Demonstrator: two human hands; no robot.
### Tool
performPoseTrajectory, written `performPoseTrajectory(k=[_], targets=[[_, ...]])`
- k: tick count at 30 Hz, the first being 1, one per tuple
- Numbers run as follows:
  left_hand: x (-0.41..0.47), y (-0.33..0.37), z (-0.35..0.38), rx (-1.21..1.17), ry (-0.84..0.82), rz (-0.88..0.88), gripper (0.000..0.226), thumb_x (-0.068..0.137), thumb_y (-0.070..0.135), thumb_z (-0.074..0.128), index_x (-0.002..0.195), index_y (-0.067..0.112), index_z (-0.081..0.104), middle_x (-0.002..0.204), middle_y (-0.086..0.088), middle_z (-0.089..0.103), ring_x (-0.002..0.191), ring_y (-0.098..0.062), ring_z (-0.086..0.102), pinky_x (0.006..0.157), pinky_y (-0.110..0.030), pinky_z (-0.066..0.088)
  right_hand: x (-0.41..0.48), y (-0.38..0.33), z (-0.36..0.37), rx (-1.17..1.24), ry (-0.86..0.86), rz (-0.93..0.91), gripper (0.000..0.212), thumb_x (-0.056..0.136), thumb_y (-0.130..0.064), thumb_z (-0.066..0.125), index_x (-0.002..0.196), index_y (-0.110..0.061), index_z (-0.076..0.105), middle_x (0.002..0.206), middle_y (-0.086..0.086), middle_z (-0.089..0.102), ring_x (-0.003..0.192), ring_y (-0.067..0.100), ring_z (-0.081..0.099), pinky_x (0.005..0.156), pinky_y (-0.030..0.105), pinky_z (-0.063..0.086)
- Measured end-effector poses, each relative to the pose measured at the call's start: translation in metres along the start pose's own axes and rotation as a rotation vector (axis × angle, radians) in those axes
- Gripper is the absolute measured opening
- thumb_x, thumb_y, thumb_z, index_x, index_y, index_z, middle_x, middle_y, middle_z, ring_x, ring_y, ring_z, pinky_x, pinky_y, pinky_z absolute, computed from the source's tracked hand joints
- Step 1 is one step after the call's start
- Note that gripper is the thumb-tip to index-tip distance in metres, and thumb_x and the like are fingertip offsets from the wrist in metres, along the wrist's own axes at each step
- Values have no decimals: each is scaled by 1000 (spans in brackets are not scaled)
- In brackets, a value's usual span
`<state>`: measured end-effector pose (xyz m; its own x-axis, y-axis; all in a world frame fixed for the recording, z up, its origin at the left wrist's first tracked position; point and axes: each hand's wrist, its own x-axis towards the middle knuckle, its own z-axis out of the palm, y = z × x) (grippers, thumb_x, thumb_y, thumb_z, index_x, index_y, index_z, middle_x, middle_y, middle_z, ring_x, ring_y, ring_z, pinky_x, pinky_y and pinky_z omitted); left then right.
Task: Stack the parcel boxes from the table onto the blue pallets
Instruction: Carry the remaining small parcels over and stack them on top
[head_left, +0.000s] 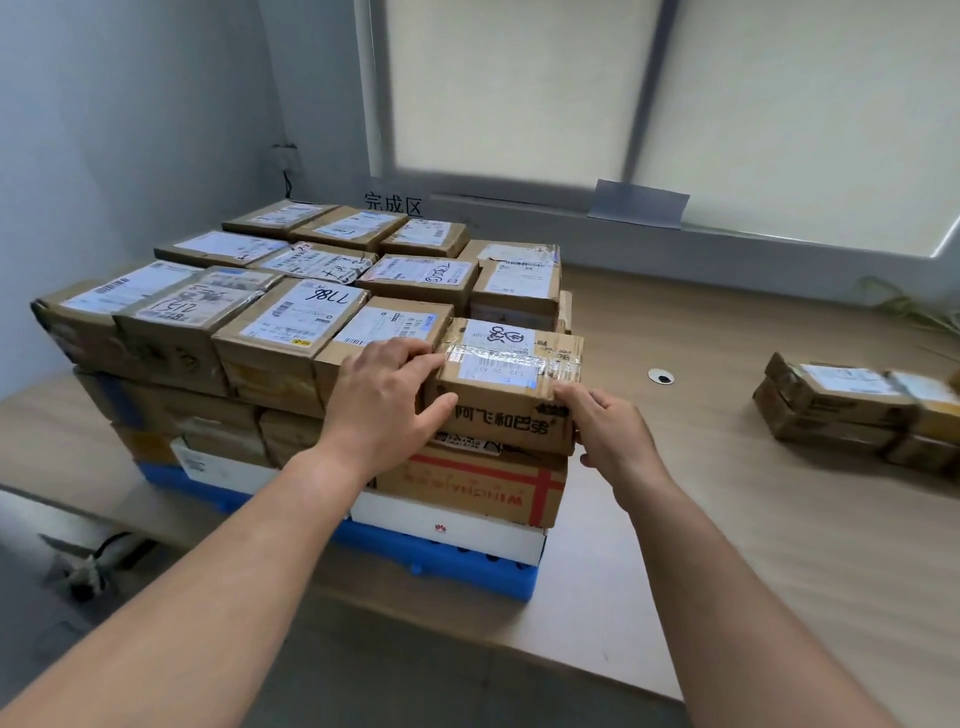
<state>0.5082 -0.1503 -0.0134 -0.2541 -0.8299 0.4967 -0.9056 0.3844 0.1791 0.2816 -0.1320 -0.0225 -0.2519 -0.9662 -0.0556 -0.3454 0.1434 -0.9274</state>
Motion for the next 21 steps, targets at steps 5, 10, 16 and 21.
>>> performPoseTrajectory(k=[5, 10, 16, 21], targets=[[1, -4, 0, 9, 7, 11, 53, 87, 43, 60, 132, 16, 53, 132, -3, 50, 124, -23, 42, 103, -43, 30, 0, 3, 2, -13, 25, -22, 28, 86, -52, 53, 82, -28, 68, 88, -5, 70, 90, 18, 62, 83, 46, 52], [0, -10, 0, 0, -4, 4, 56, 85, 47, 54, 130, 13, 55, 130, -5, 52, 120, -24, 45, 99, -43, 33, 1, 3, 6, -60, 53, -74, 29, 89, -49, 52, 82, -26, 68, 77, -7, 62, 79, 16, 54, 66, 35, 45], [1, -10, 3, 25, -7, -5, 55, 86, 49, 56, 128, 15, 56, 130, -4, 51, 120, -25, 44, 98, -43, 33, 0, 7, 6, -109, 58, -92, 45, 90, -57, 48, 112, -25, 69, 105, -4, 69, 102, 16, 60, 84, 35, 50], [1, -6, 3, 32, 9, -21, 63, 80, 57, 44, 122, 14, 61, 125, -6, 55, 116, -26, 48, 94, -44, 36, 1, 8, 5, -194, 57, -90, 54, 90, -63, 43, 124, -26, 63, 116, -4, 66, 107, 17, 57, 84, 33, 46]])
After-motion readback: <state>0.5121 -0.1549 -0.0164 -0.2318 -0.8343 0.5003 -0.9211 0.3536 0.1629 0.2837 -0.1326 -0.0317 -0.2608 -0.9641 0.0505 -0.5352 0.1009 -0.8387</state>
